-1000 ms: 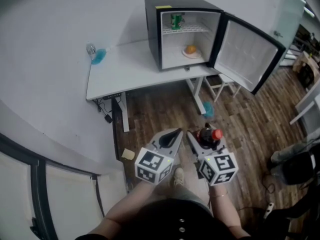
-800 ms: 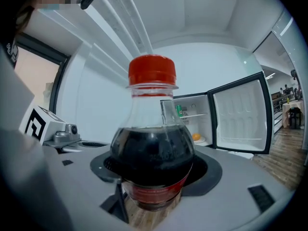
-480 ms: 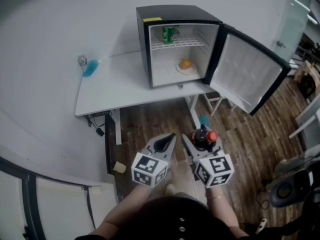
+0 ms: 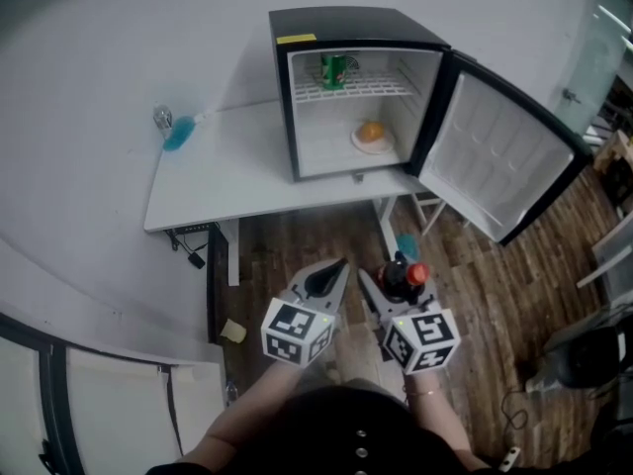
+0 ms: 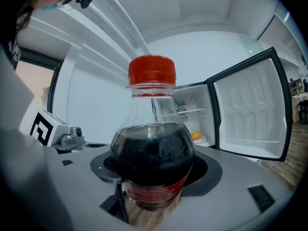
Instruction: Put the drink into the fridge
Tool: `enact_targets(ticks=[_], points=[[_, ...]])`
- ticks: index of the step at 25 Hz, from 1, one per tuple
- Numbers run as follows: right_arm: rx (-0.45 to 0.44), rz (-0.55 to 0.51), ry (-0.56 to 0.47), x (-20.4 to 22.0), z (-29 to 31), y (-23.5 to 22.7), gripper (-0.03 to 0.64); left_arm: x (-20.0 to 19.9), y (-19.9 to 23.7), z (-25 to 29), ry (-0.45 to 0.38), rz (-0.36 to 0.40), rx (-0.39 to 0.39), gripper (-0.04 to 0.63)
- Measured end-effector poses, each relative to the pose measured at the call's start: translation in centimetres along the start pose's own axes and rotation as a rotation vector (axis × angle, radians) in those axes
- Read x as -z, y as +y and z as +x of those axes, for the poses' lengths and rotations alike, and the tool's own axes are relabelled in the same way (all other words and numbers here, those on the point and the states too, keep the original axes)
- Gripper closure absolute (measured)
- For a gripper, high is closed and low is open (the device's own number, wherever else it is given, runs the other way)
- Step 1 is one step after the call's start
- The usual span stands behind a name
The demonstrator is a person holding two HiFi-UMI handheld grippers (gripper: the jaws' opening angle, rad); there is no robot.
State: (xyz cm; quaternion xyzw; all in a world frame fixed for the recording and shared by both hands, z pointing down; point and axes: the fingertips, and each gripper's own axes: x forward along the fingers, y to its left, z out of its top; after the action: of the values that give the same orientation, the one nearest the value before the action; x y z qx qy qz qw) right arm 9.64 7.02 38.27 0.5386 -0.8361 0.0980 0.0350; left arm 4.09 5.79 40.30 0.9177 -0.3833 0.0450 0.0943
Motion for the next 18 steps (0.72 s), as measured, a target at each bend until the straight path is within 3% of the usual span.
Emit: enact_targets(ticks=[12,18], points=[[0.002,0.054,0.006,-0.4,5.3,-3.6,0.299,-1.0,3.8,5.5,0.019,0.017,0.019,0.589],[-0.002,0.012,-0.007,-2.5,10.7,-5.5,0.299,-2.0,6.9,9.5,0.014,0.024,0.045,0.589]])
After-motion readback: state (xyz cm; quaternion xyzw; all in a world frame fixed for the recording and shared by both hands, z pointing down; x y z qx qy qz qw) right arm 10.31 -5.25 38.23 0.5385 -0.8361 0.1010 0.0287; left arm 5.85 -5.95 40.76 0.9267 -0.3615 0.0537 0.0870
